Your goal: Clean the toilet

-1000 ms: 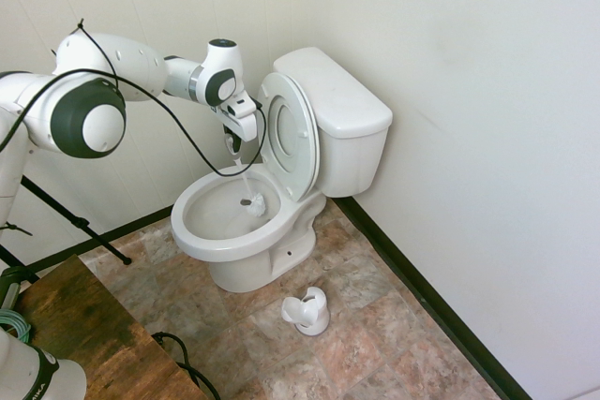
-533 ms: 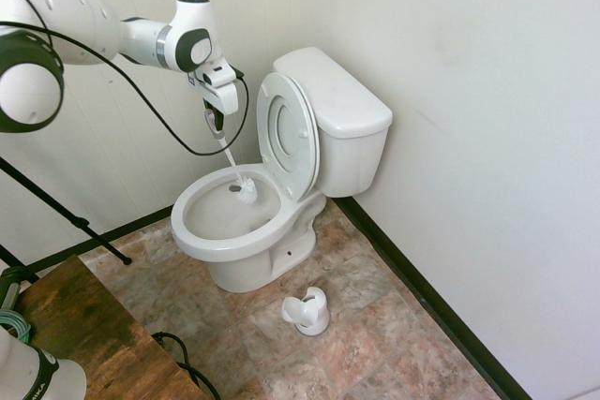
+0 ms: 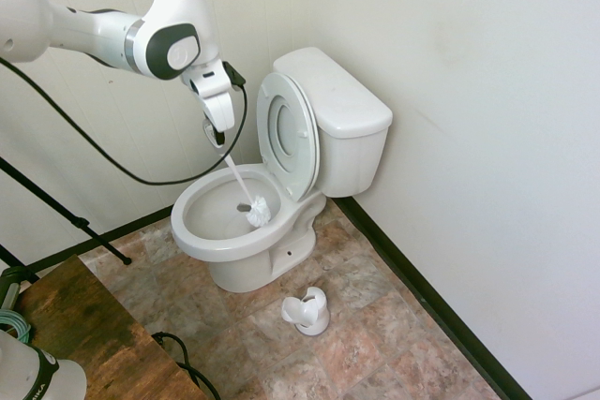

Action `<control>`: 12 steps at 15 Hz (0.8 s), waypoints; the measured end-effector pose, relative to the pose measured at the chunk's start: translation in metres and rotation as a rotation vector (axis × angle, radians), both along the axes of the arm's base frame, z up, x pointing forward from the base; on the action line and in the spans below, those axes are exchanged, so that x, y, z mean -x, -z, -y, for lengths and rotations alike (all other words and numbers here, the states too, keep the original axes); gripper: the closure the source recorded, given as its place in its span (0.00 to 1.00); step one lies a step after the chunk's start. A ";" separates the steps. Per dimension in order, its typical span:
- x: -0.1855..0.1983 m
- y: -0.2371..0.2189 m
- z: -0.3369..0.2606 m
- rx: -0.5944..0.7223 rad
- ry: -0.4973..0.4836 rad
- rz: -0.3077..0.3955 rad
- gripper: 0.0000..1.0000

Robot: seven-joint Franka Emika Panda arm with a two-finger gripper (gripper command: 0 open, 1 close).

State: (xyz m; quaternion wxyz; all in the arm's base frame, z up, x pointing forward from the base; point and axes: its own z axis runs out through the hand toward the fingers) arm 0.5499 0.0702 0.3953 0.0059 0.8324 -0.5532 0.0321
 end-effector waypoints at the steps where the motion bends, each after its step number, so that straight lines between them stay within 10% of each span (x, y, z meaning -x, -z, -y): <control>1: 0.010 0.010 0.018 -0.002 0.023 0.000 1.00; 12: 0.006 0.136 0.141 -0.054 0.155 -0.067 1.00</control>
